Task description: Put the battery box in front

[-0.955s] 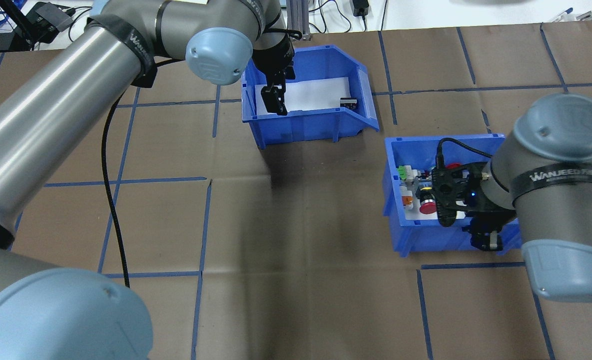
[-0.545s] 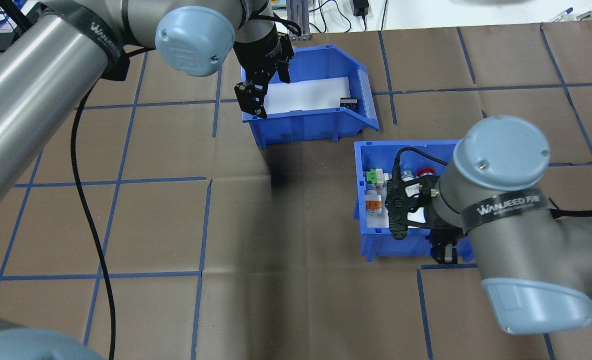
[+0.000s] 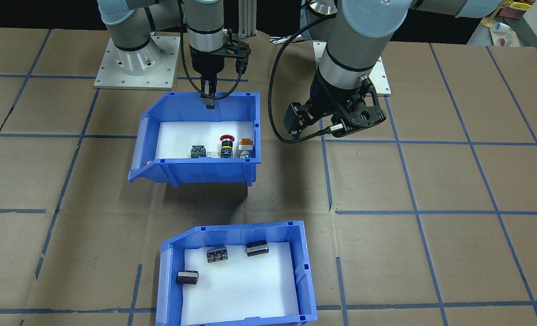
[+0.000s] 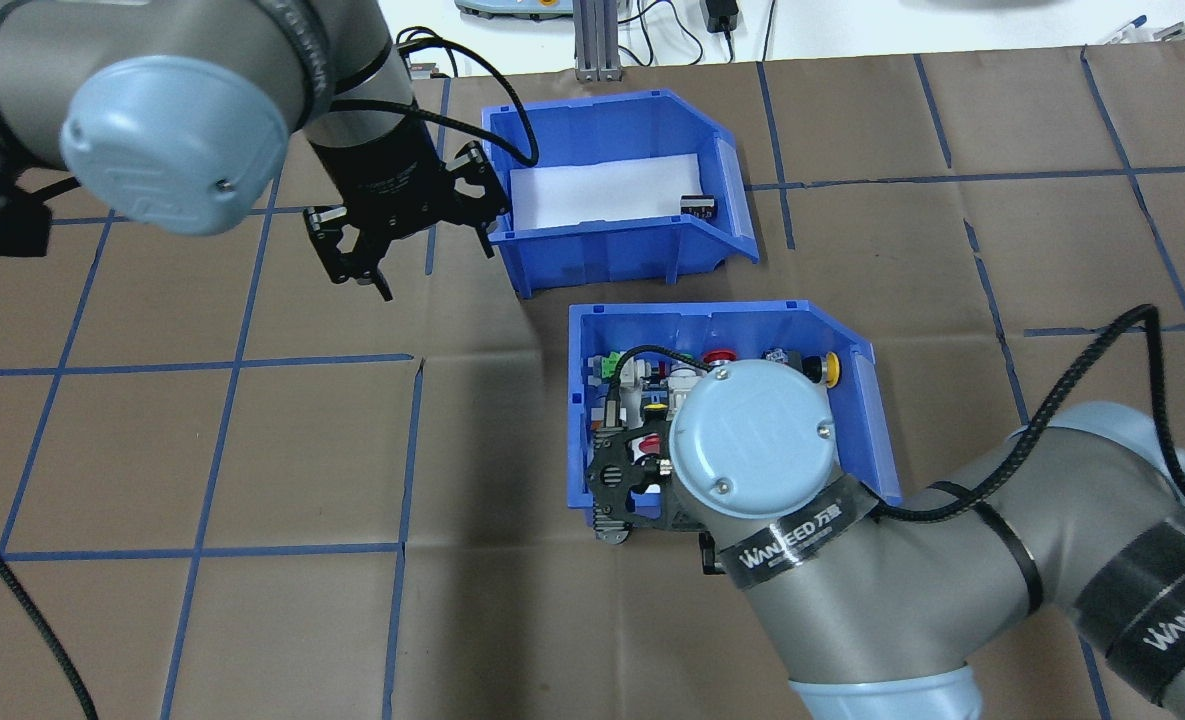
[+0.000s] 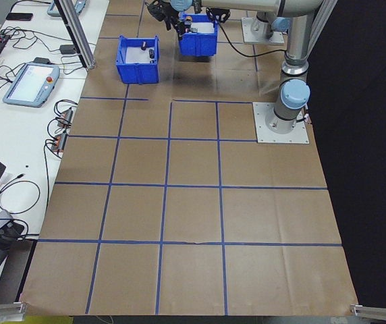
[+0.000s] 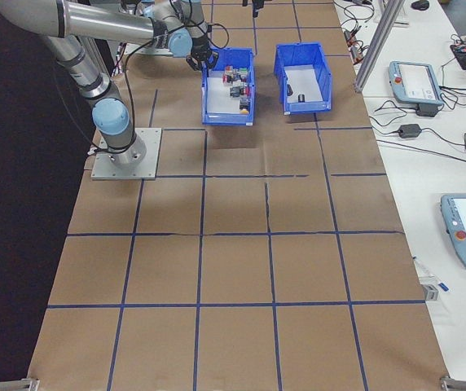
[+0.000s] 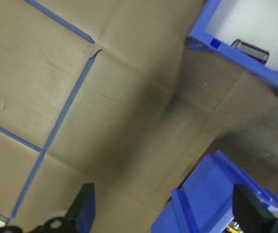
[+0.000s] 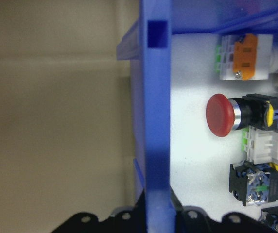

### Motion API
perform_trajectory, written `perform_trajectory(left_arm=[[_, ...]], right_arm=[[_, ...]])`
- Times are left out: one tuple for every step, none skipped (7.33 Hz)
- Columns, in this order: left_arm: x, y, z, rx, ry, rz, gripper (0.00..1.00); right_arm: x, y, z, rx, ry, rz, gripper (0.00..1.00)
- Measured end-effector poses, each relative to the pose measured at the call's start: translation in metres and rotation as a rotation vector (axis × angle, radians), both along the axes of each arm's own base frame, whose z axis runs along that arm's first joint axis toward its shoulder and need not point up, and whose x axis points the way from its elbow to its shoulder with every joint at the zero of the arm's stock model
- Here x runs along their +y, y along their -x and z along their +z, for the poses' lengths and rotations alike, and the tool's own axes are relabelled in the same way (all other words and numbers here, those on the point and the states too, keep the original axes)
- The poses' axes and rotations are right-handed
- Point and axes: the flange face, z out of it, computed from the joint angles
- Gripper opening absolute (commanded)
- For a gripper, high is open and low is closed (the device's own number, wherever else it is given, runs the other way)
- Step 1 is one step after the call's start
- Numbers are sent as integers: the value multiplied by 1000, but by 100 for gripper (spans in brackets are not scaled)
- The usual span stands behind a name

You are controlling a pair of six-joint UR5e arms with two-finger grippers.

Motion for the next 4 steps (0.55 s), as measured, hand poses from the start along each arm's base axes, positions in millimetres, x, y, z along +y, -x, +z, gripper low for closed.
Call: perform_trajectory(left_arm=[[18, -12, 5, 12, 17, -144, 99], [35, -18, 13, 22, 38, -273, 99], [46, -21, 18, 12, 51, -363, 99], [51, -26, 21, -21, 54, -424, 99]], right_arm=[[5, -11, -7, 1, -9, 7, 7], [9, -20, -14, 2, -12, 14, 11], [10, -27, -21, 0, -13, 16, 43], [10, -31, -26, -1, -19, 2, 99]])
